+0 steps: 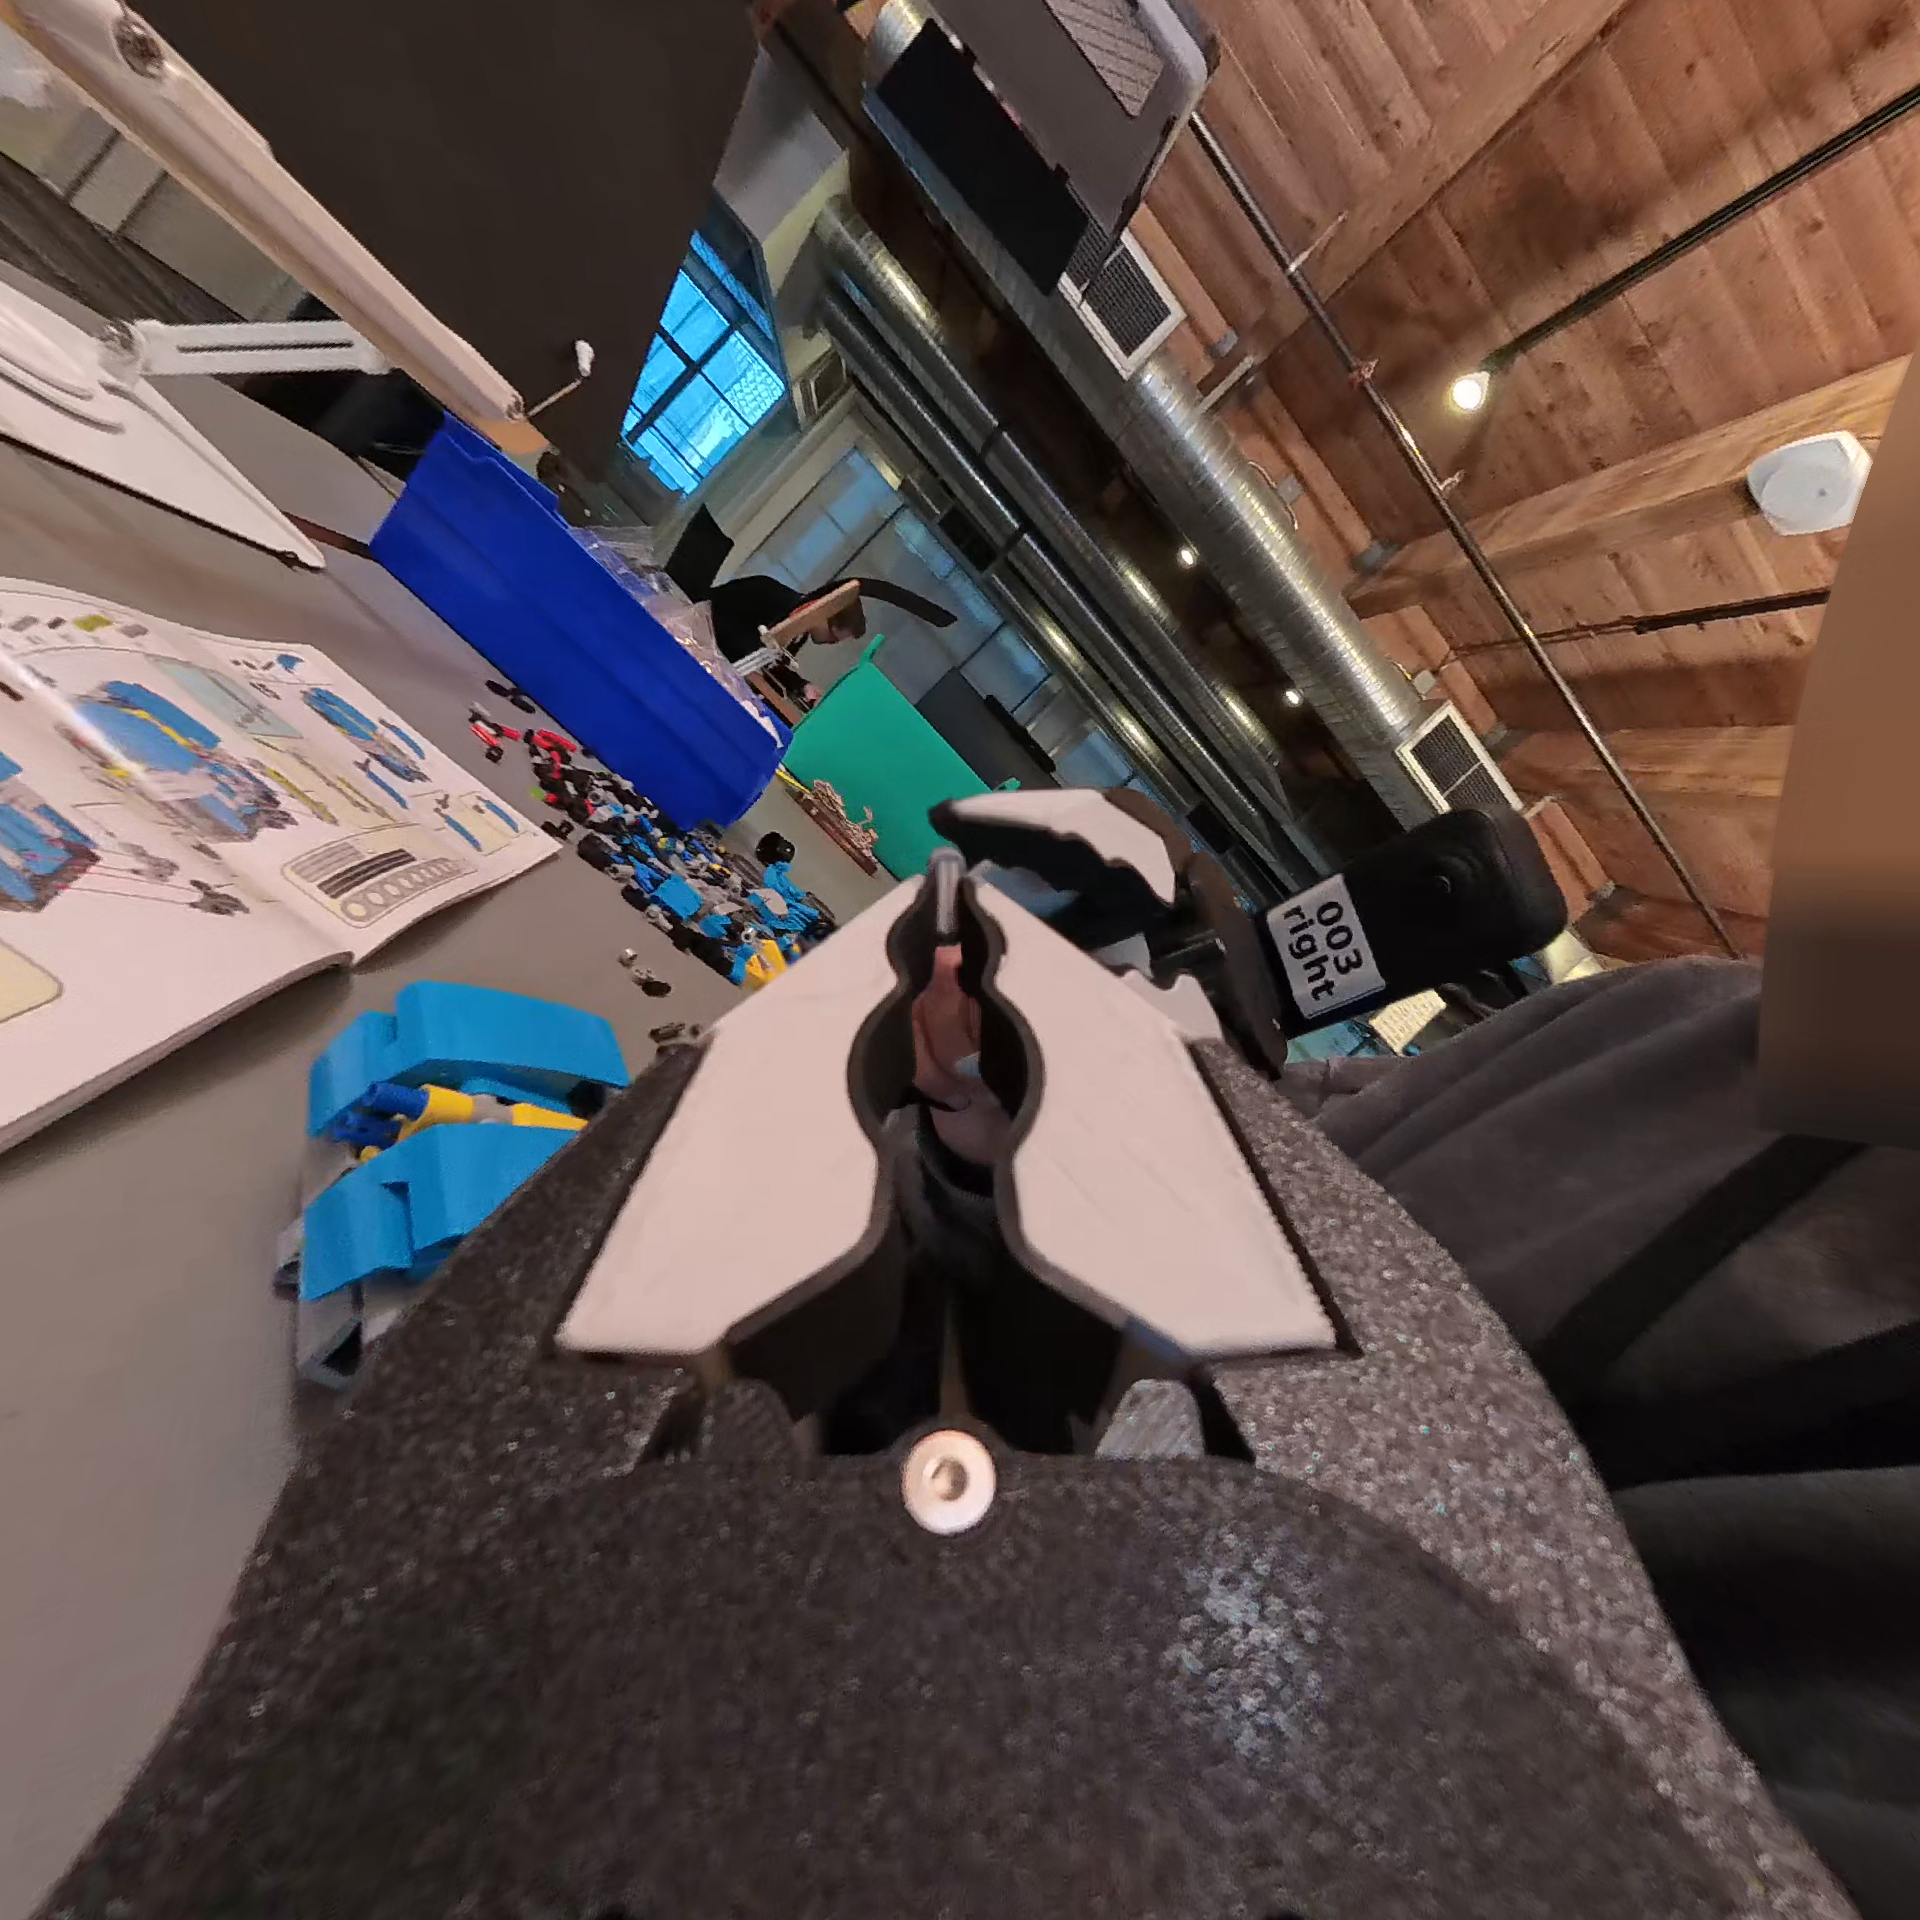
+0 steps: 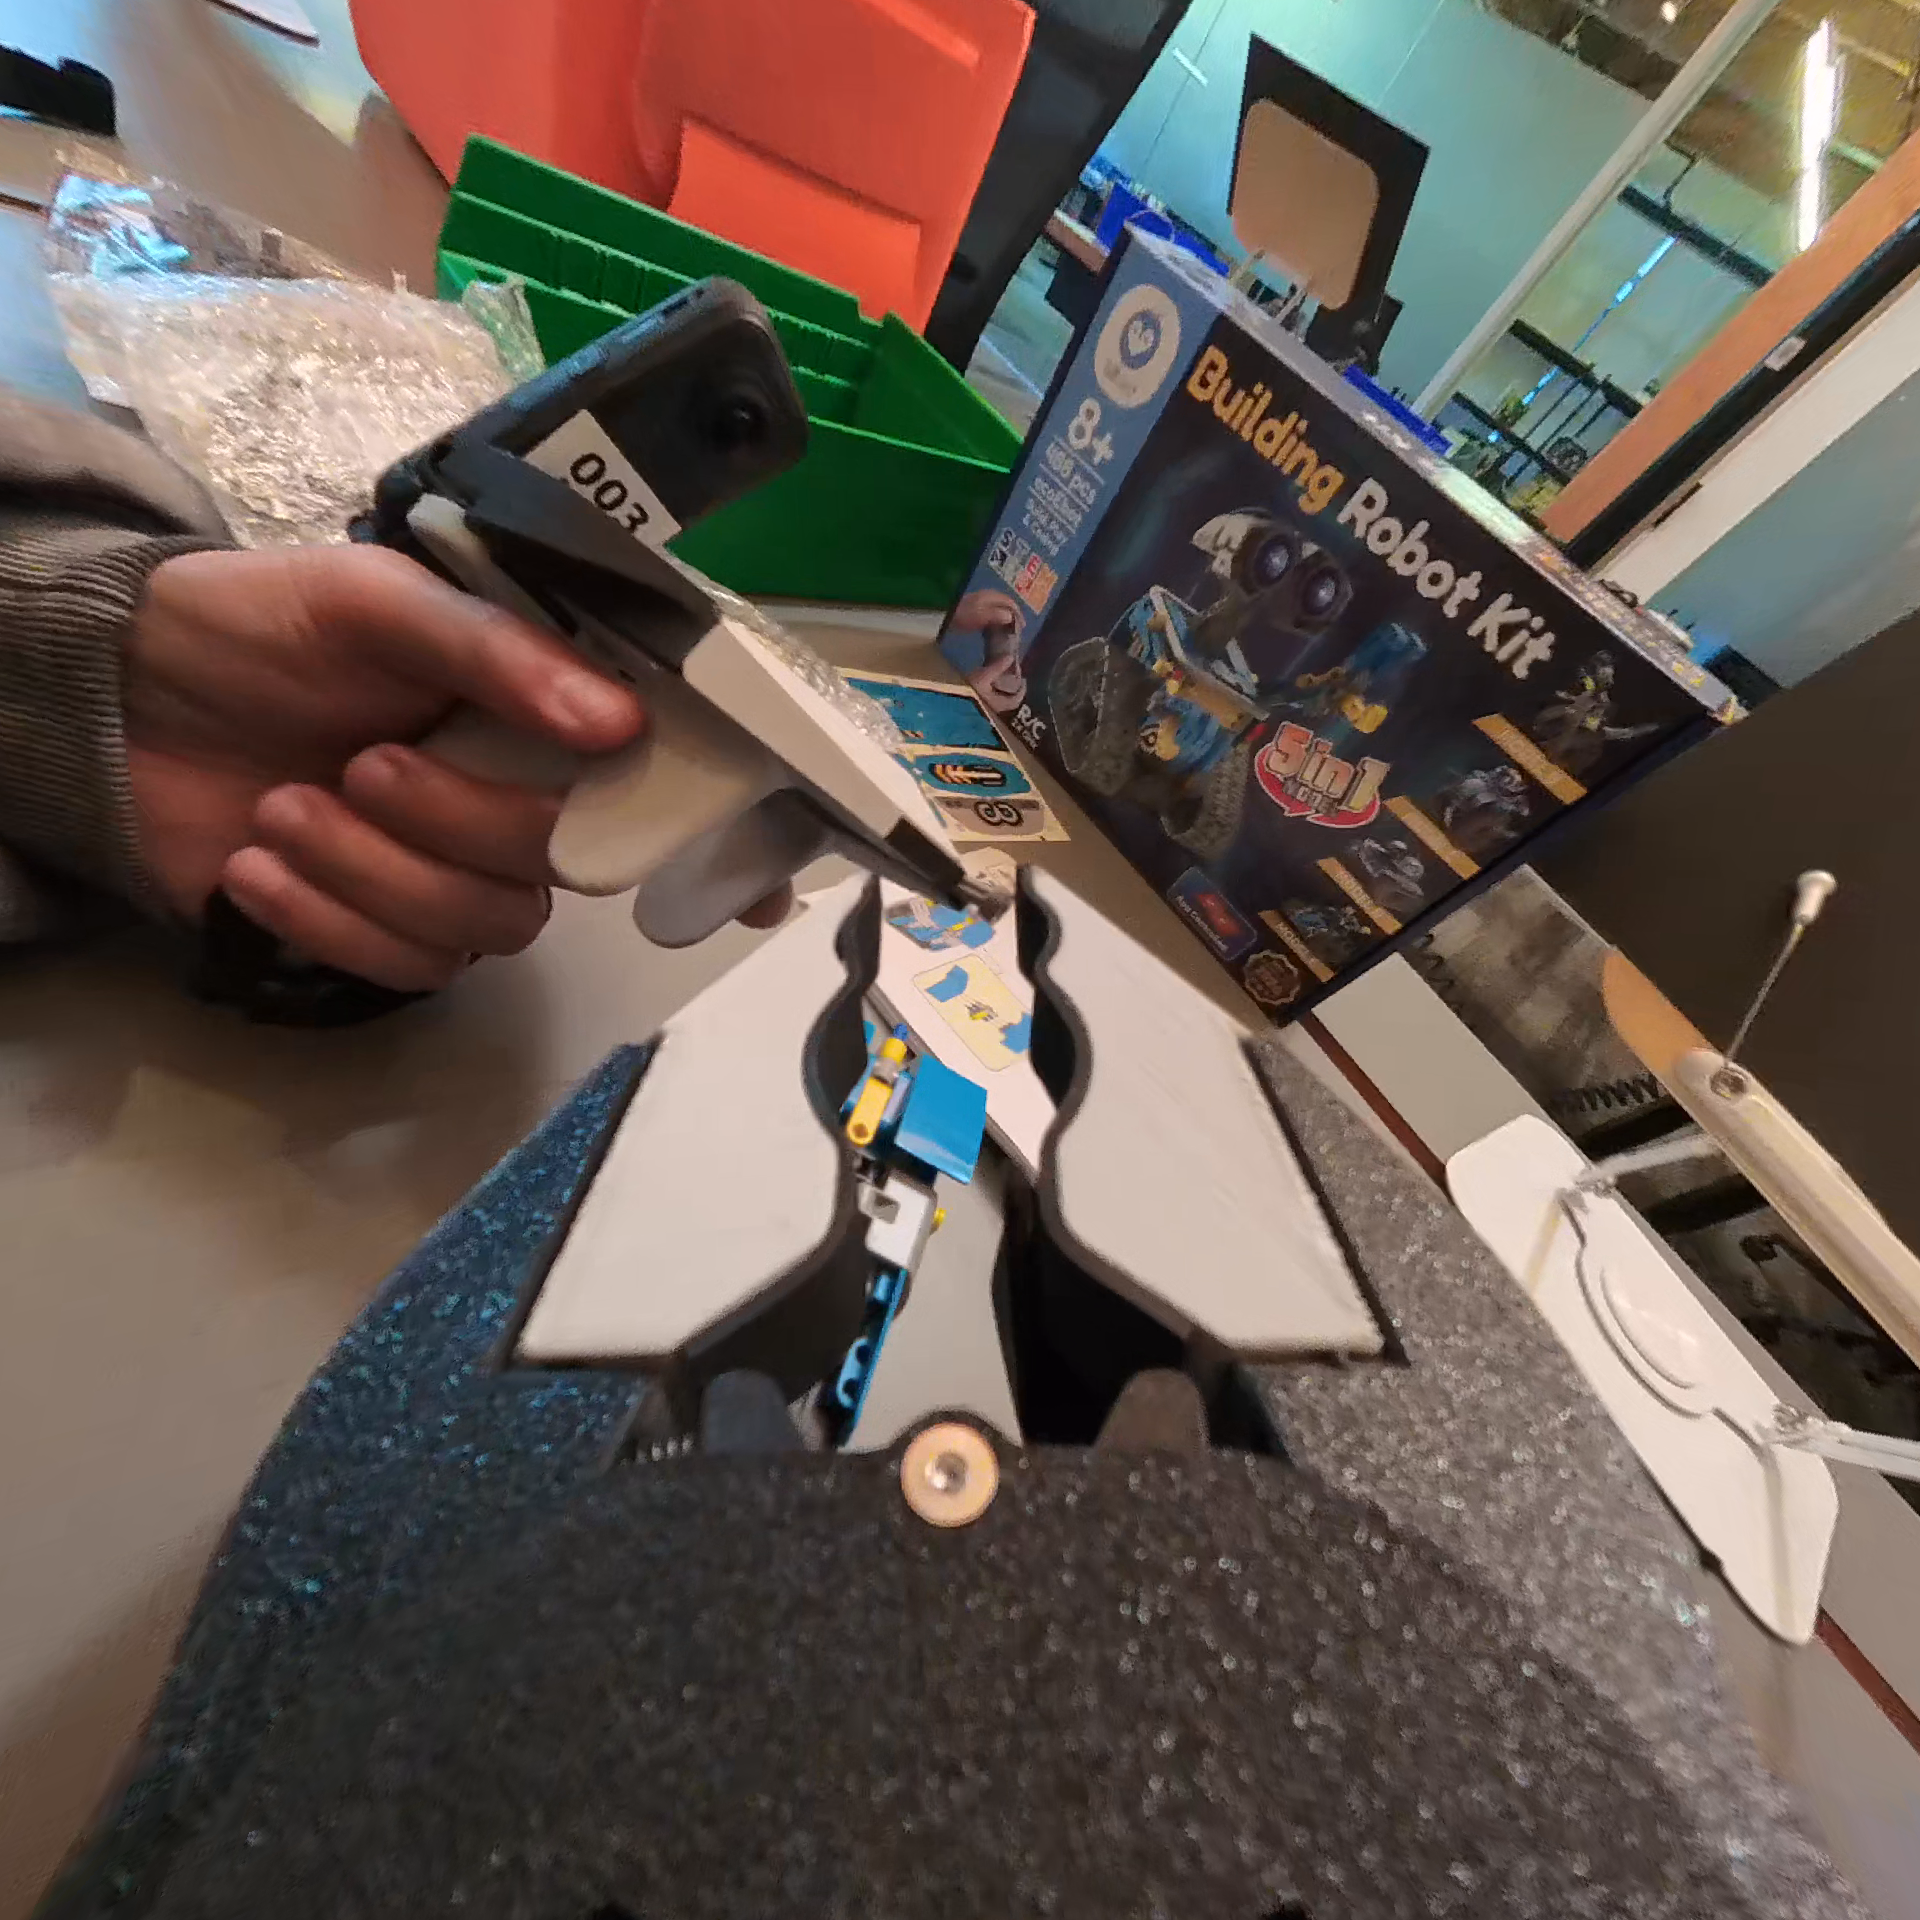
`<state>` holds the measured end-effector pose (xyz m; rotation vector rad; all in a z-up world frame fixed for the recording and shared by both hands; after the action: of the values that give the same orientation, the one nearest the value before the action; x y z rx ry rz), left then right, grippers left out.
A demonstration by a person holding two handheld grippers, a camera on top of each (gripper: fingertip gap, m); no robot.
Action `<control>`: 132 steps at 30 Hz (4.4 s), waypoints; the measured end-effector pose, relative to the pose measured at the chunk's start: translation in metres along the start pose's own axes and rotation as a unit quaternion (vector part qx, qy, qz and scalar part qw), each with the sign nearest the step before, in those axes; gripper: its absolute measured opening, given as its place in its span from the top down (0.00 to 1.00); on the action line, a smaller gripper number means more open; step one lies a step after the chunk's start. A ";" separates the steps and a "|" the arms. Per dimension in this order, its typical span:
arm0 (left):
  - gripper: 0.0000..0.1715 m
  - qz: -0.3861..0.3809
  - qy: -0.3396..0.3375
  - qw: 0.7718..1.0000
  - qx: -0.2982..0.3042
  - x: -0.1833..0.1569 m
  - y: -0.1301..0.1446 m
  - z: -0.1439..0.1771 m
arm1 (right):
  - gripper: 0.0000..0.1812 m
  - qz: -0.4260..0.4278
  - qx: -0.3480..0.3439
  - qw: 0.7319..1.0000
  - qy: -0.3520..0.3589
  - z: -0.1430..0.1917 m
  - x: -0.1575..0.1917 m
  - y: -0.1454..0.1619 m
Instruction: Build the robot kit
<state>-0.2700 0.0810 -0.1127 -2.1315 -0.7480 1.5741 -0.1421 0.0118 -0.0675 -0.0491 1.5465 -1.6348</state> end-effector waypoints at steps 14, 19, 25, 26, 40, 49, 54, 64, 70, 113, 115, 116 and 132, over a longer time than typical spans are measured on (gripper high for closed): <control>0.98 0.086 0.041 0.994 -0.057 0.005 0.000 0.004 | 0.71 -0.019 0.003 0.999 0.030 -0.008 0.010 -0.004; 0.98 0.084 0.050 0.994 -0.050 0.002 0.001 0.002 | 0.75 0.002 0.006 0.999 0.046 -0.011 0.014 -0.004; 0.98 0.078 0.048 0.995 -0.048 0.000 0.004 0.000 | 0.85 0.017 0.007 0.997 0.075 -0.011 0.012 -0.004; 0.99 0.076 0.045 0.995 -0.049 0.000 0.005 0.000 | 0.85 0.023 0.008 0.997 0.077 -0.011 0.012 -0.004; 0.98 0.080 0.039 0.995 -0.033 0.003 0.001 0.000 | 0.87 0.008 0.006 0.998 0.058 -0.013 0.006 -0.001; 0.98 0.041 0.037 0.991 0.122 0.006 0.002 -0.003 | 0.93 0.027 0.005 0.997 -0.076 -0.001 0.000 0.014; 0.98 0.041 0.044 0.983 0.173 0.007 0.005 -0.002 | 0.95 0.050 0.009 0.993 -0.110 0.003 0.005 0.016; 0.99 0.027 0.034 0.986 0.160 0.010 0.002 0.000 | 0.94 0.066 0.022 0.994 -0.083 -0.001 0.008 0.016; 0.98 0.020 0.022 0.995 0.096 0.009 -0.004 0.001 | 0.92 0.032 0.019 0.999 -0.027 -0.005 0.005 0.013; 0.98 0.045 -0.013 0.998 -0.042 0.001 0.009 -0.003 | 0.86 0.018 0.056 0.997 0.052 -0.013 0.012 0.002; 0.98 0.051 -0.015 0.998 -0.036 0.002 0.010 -0.003 | 0.86 0.032 0.057 0.997 0.050 -0.013 0.013 0.003; 0.98 0.054 -0.019 0.998 -0.024 0.004 0.009 -0.004 | 0.86 0.049 0.063 0.996 0.051 -0.013 0.013 0.005; 0.98 0.038 -0.041 0.995 0.087 0.008 0.004 -0.004 | 0.85 0.028 0.049 0.998 0.000 -0.010 0.008 0.017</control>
<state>-0.2637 0.0824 -0.1198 -2.0024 -0.5390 1.7080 -0.1437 0.0176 -0.0883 0.0463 1.4540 -1.6641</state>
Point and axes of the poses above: each gripper's, where its closed fingertips meet, z back along the fingers, y out of its underside, x = y × z across the jaws, the point moved 9 cm from there along z, back along the fingers, and after that the axes turned 3 degrees about z, right-handed, at the moved point
